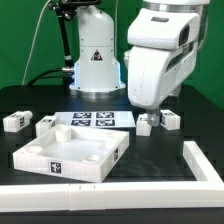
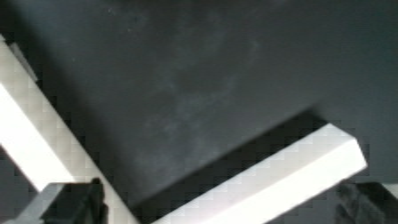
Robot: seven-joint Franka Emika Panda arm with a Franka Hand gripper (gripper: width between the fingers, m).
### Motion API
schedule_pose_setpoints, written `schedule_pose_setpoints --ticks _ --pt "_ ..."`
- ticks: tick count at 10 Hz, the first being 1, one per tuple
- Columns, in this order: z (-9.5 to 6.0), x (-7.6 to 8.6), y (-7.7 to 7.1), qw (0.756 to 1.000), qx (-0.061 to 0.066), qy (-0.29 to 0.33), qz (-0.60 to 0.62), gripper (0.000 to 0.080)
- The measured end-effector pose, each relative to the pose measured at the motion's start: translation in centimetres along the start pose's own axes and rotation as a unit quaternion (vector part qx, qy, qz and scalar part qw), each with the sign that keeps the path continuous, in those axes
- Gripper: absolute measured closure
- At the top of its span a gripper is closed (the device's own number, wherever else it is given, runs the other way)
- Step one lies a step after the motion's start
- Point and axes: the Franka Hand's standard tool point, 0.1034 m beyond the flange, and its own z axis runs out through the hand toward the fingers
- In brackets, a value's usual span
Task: Assemble one leg
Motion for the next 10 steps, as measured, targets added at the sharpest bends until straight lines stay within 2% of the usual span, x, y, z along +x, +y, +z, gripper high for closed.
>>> schedule_pose_setpoints --ticks 2,3,5,10 --pt "1.7 -2.9 -1.8 0.999 -0.007 0.007 -0.033 0.015" --pt "2.4 -4.5 -2.3 0.999 -0.016 0.015 -0.05 0.015" --pt "3.0 -6.7 -2.7 0.998 -0.019 0.016 -0.056 0.015" --pt "3.0 -6.4 -2.7 0.998 -0.019 0.017 -0.054 0.015"
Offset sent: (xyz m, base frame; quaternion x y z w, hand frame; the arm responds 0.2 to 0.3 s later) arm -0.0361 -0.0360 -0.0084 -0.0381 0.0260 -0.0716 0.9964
